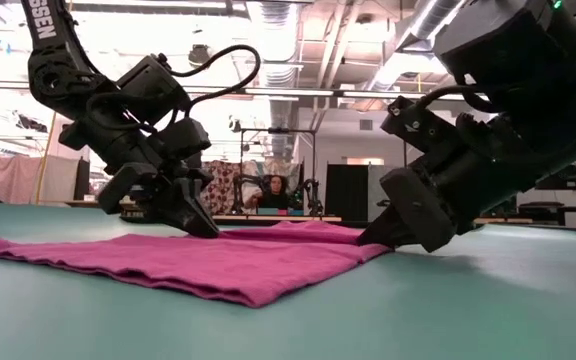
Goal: Roll towel
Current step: Fold the pink towel
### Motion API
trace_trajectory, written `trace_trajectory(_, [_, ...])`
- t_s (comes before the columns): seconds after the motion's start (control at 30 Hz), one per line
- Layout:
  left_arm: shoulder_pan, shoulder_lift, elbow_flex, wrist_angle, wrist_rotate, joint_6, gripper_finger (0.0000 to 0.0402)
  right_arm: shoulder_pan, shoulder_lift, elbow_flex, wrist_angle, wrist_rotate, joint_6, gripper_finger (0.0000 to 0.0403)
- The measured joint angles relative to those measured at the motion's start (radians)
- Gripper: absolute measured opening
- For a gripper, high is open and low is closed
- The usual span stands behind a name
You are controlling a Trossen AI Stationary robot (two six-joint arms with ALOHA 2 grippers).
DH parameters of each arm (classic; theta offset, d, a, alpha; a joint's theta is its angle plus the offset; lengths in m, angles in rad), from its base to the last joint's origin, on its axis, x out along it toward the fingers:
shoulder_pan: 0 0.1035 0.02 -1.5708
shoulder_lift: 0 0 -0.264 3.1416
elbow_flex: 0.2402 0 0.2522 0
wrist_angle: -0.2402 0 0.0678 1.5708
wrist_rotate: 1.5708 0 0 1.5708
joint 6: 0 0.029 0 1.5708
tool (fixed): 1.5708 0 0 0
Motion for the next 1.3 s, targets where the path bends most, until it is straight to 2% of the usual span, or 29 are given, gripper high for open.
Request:
trace_trajectory(0.27, [-0.026, -0.092, 0.038, -0.074, -0.012, -0.064, 0.0001, -0.003, -0.095, 0.044, -0.071, -0.009, -0.112, 0.0004])
trace_trajectory(0.5, [-0.055, -0.241, 0.071, -0.204, -0.119, -0.057, 0.0000, -0.011, -0.202, 0.080, -0.197, 0.060, -0.201, 0.0003])
trace_trajectory(0.77, [-0.057, -0.409, 0.075, -0.163, -0.274, 0.021, 0.0000, -0.077, -0.343, 0.080, -0.278, 0.142, -0.378, 0.0003])
trace_trajectory(0.93, [-0.035, -0.458, 0.122, -0.138, -0.300, 0.111, 0.0000, -0.156, -0.456, 0.080, -0.276, 0.181, -0.563, 0.0003])
trace_trajectory(1.07, [-0.012, -0.452, 0.175, -0.086, -0.354, 0.191, 0.0000, -0.231, -0.533, 0.080, -0.193, 0.191, -0.744, 0.0003])
trace_trajectory(1.23, [0.024, -0.451, 0.225, -0.019, -0.364, 0.295, 0.0000, -0.303, -0.585, 0.080, 0.045, 0.191, -1.040, 0.0003])
trace_trajectory(1.3, [0.035, -0.452, 0.235, 0.014, -0.410, 0.334, 0.0000, -0.320, -0.598, 0.081, 0.117, 0.189, -1.154, 0.0003])
